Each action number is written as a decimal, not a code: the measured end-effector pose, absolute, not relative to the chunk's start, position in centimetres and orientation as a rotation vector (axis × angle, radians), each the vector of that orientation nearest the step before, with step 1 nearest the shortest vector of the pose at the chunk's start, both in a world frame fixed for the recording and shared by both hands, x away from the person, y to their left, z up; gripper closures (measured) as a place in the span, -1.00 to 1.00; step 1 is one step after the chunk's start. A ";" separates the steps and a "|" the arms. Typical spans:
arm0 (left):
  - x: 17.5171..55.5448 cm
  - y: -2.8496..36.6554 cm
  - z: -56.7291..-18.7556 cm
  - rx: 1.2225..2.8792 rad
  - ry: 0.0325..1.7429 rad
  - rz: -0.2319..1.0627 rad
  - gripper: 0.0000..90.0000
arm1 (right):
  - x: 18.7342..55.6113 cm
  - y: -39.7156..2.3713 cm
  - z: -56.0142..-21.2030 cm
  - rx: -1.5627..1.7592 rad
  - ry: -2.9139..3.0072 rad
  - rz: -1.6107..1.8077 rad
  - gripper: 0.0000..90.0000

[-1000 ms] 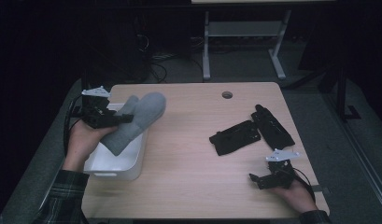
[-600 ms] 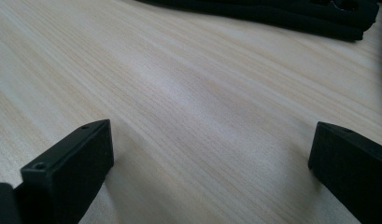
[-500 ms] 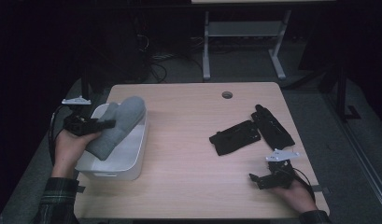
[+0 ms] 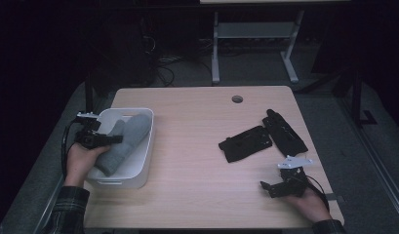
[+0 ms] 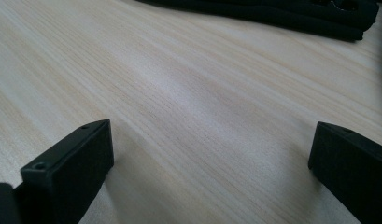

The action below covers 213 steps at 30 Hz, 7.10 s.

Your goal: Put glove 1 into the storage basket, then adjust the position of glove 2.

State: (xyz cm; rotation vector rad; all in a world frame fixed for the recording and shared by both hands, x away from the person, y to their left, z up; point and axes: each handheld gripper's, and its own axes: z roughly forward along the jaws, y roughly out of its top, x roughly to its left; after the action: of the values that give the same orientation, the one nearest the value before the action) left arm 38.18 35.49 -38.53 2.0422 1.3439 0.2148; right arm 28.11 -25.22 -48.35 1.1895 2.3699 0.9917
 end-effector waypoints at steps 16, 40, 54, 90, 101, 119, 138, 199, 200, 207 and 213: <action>39.2 35.0 -40.9 2.084 1.420 0.158 0.38 | 28.1 -25.2 -48.4 1.189 2.371 0.993 -1.00; 36.8 36.9 -37.3 2.021 1.320 0.332 0.98 | 28.1 -25.2 -48.4 1.188 2.370 0.993 -1.00; 35.4 30.3 -35.2 2.025 1.074 0.312 0.46 | 28.1 -25.2 -48.3 1.189 2.372 0.994 -1.00; 31.4 15.2 -40.4 2.240 0.702 0.199 -0.42 | 28.1 -25.2 -48.3 1.188 2.372 0.992 -1.00; 30.5 13.1 -44.4 2.349 0.661 0.191 -0.62 | 28.1 -25.2 -48.3 1.190 2.372 0.992 -1.00; 30.2 14.3 -47.7 2.301 0.556 0.227 -0.73 | 28.2 -25.6 -47.4 1.190 2.372 1.004 -0.67; 30.2 14.4 -47.9 2.268 0.567 0.224 -0.73 | 30.9 -28.7 -44.9 1.291 2.253 0.994 0.83; 30.3 14.4 -47.8 2.277 0.561 0.233 -0.73 | 29.7 -29.7 -45.7 1.349 2.409 0.763 1.00; 30.3 14.4 -47.8 2.278 0.558 0.234 -0.73 | 29.1 -29.5 -45.6 1.336 2.425 0.769 1.00; 30.3 14.4 -47.8 2.284 0.558 0.231 -0.73 | 27.5 -29.0 -45.5 1.306 2.447 0.784 1.00; 30.4 14.4 -47.8 2.279 0.557 0.234 -0.73 | 28.5 -29.5 -44.4 1.287 2.375 0.836 1.00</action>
State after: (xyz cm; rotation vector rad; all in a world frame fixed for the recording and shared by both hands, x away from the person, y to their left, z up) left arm 30.35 14.42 -47.81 2.2786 0.5567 0.2341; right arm 28.54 -29.52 -44.38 1.2874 2.3748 0.8355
